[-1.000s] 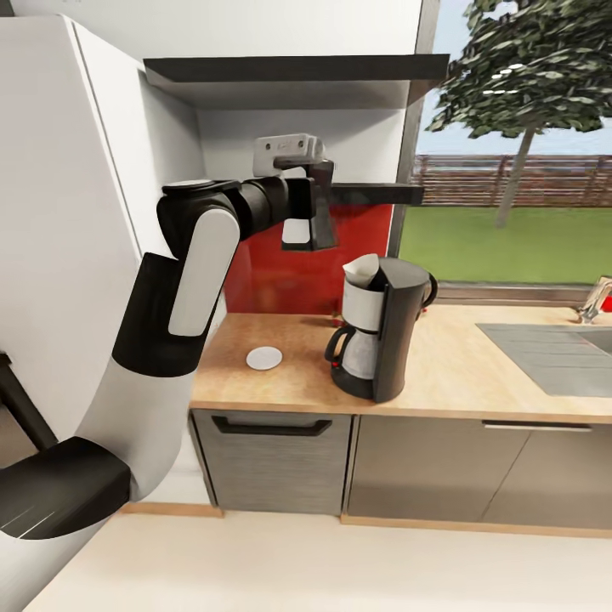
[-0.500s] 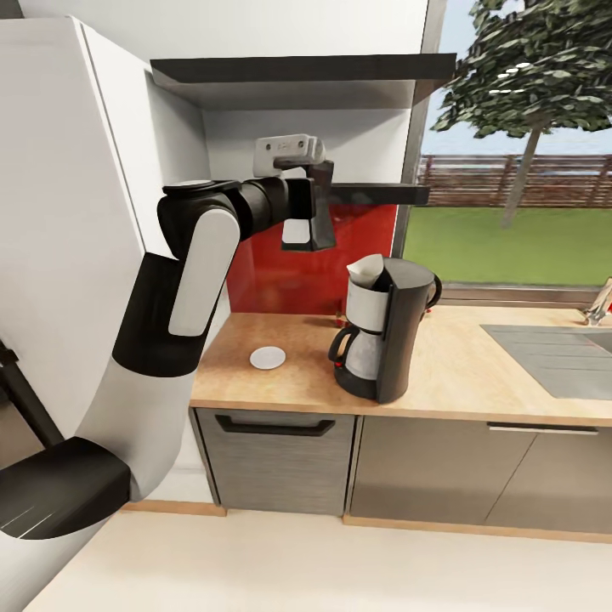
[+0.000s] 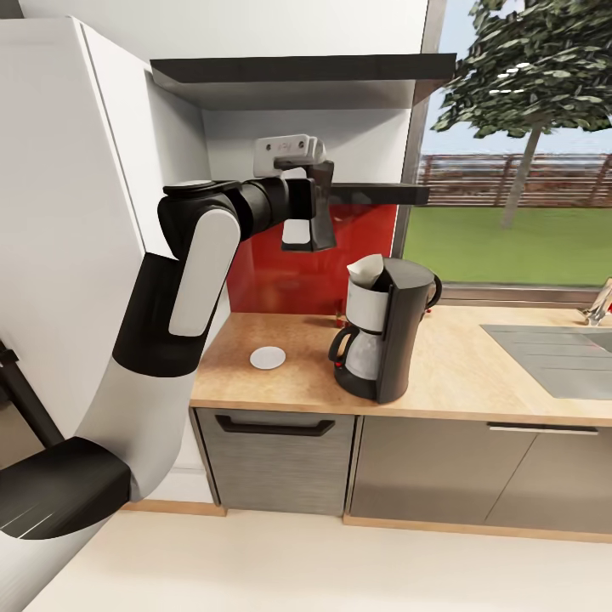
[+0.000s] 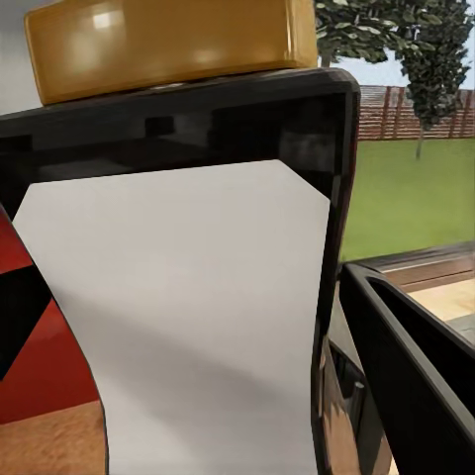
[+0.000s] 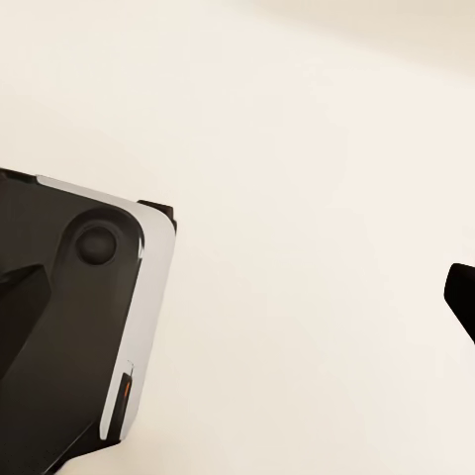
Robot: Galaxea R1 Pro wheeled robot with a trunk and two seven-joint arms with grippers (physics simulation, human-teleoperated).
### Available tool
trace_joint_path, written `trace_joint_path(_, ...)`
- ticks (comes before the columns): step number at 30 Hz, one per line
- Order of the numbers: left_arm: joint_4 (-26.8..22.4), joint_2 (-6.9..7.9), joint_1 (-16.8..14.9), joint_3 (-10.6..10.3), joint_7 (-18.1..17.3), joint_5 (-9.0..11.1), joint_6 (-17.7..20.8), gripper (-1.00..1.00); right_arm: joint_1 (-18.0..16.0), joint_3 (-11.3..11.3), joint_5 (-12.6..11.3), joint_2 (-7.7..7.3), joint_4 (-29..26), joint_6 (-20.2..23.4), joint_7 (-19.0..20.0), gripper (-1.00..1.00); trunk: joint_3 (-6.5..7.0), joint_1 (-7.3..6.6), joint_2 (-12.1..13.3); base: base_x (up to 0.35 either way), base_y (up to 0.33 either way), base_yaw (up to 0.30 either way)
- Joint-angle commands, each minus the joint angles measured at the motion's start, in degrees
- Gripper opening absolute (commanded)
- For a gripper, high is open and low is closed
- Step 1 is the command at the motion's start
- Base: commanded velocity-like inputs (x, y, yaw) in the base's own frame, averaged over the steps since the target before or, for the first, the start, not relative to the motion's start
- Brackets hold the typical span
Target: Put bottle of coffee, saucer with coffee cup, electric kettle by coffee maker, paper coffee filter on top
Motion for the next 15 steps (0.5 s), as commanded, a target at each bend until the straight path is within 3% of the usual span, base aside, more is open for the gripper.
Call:
trace_joint_path(1,-0.04,-0.01,-0.07,-0.02,0.59,0.58,0.13,-1.0,-0.04,-0.48,0.17,-0.04,0.07,-0.19,0.36,1.0,-0.12,0.04,-0.12,0.0,0.0,0.0)
trace_joint_path(7,-0.03,-0.01,-0.07,-0.02,0.62,0.58,0.15,-1.0,-0.04,-0.48,0.17,-0.04,0.07,-0.19,0.37,1.0,-0.12,0.04,-0.12,0.0,-0.023,0.0)
trace_joint_path(15,-0.02,-0.01,-0.07,-0.02,0.63,0.58,0.15,-1.0,-0.04,-0.49,0.17,-0.04,0.07,-0.19,0.37,1.0,-0.12,0.04,-0.12,0.0,-0.255,0.0)
